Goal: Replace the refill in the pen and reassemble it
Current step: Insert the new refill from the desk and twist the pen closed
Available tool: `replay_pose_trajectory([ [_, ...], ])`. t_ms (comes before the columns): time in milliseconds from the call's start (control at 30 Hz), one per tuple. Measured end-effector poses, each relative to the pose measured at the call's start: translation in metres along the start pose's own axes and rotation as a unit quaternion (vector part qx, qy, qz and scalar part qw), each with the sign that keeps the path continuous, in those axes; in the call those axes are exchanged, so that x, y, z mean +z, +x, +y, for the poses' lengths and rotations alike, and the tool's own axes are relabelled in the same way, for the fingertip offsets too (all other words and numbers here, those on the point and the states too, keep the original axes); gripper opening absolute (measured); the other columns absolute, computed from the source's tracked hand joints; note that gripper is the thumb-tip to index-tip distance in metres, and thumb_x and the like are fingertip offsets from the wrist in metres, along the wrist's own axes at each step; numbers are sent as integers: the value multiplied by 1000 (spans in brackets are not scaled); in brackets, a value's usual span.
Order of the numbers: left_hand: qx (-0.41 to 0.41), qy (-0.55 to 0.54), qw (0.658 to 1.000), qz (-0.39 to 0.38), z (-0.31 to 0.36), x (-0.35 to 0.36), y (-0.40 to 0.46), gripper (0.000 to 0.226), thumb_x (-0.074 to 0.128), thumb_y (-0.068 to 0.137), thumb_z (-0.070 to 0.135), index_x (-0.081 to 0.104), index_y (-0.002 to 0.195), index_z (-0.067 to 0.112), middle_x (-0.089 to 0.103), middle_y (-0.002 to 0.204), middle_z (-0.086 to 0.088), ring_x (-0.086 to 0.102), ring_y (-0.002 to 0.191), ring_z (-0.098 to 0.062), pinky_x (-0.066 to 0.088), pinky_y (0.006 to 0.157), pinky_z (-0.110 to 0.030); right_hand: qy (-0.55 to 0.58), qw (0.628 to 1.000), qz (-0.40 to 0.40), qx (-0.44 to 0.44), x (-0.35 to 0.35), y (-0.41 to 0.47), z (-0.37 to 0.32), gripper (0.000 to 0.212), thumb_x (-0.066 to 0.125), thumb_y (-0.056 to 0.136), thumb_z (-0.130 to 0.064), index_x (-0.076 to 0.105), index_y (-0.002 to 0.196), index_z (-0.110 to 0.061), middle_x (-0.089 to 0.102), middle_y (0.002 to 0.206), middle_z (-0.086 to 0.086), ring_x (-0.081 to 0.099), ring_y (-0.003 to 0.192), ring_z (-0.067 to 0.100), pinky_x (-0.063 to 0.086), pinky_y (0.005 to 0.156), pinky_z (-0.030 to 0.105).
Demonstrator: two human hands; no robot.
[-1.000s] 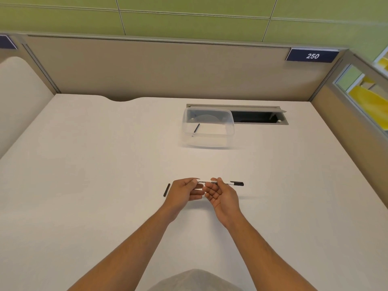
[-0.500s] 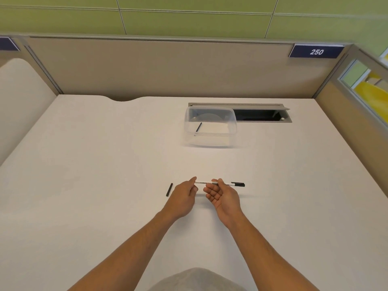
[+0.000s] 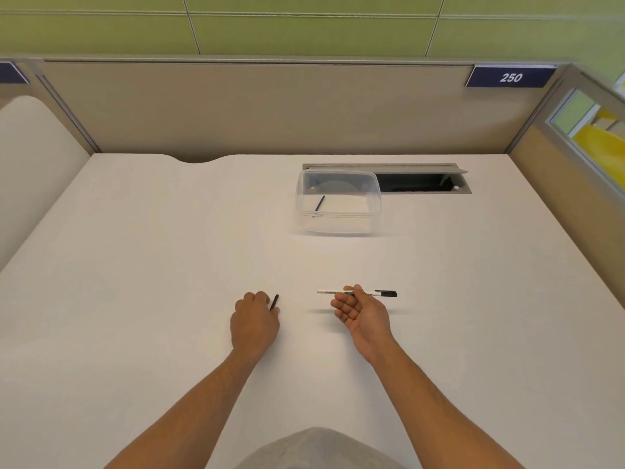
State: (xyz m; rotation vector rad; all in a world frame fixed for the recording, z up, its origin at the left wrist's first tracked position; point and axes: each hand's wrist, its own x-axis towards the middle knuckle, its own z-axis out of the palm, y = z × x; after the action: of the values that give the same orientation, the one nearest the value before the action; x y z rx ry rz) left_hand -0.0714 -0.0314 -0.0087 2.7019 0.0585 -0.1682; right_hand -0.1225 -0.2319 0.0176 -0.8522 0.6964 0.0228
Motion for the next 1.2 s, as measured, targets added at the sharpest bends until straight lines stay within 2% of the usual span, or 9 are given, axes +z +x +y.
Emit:
replay_pose_trajectory([
  [100,8,0,1000,-4,-1,1,0,15,56,93,25,61,97,11,61,99,-6,55,96,-27,47,73,-39,0,1000,0,1,-1,1,-1,23,49,97,-24,63,94,-6,75,73,8,72,70,23,57,59,29],
  [233,27,-5,999,-25,1,4,2,13,52,96,22,58,96,11,59,97,-5,53,93,-27,44,72,-38,0,1000,-1,0,-2,1,-3,23,49,97,-24,63,94,-6,75,73,8,72,70,22,57,59,29],
  [367,34,-118,988,-98,8,0,4,7,54,95,19,57,89,16,62,81,0,56,73,-21,42,61,-32,-2,1000,1,0,-2,2,-3,23,49,97,-25,63,95,-6,75,73,8,72,70,22,56,61,30],
  [467,55,-205,968,-137,13,-6,4,13,59,92,16,60,81,21,65,69,1,59,61,-13,44,56,-23,-3,1000,1,3,-1,3,-2,23,49,97,-25,63,95,-6,75,73,8,72,70,22,56,60,29],
  [567,68,-265,951,-145,18,-9,2,14,58,93,14,62,80,20,67,70,2,62,57,-1,42,54,-9,-5,1000,3,3,-2,3,0,23,49,97,-24,63,94,-6,75,73,8,72,69,22,56,59,29],
  [733,50,-333,934,-120,20,-10,-1,12,58,94,14,65,84,18,68,72,0,66,66,-8,47,61,-25,-12,1000,7,4,-2,2,2,23,49,97,-25,63,94,-7,75,73,8,72,69,22,56,59,29],
  [867,32,-382,919,-93,22,-12,-2,13,60,93,13,67,83,16,70,72,1,67,62,-6,50,56,-17,-13,1000,7,8,-2,2,4,22,49,97,-24,62,95,-7,75,74,9,72,70,22,56,58,29],
  [1100,30,-395,913,-99,25,-13,-1,12,62,92,14,69,83,15,71,69,-1,68,64,-14,55,63,-25,-19,1000,7,3,0,1,4,23,49,97,-25,62,96,-6,75,74,8,72,70,22,55,60,30],
  [1200,28,-394,913,-99,26,-14,0,12,62,92,14,69,83,15,71,68,-1,67,62,-13,54,64,-25,-21,1000,6,-1,1,2,3,23,49,97,-25,62,95,-7,75,74,8,72,70,22,55,59,29],
])
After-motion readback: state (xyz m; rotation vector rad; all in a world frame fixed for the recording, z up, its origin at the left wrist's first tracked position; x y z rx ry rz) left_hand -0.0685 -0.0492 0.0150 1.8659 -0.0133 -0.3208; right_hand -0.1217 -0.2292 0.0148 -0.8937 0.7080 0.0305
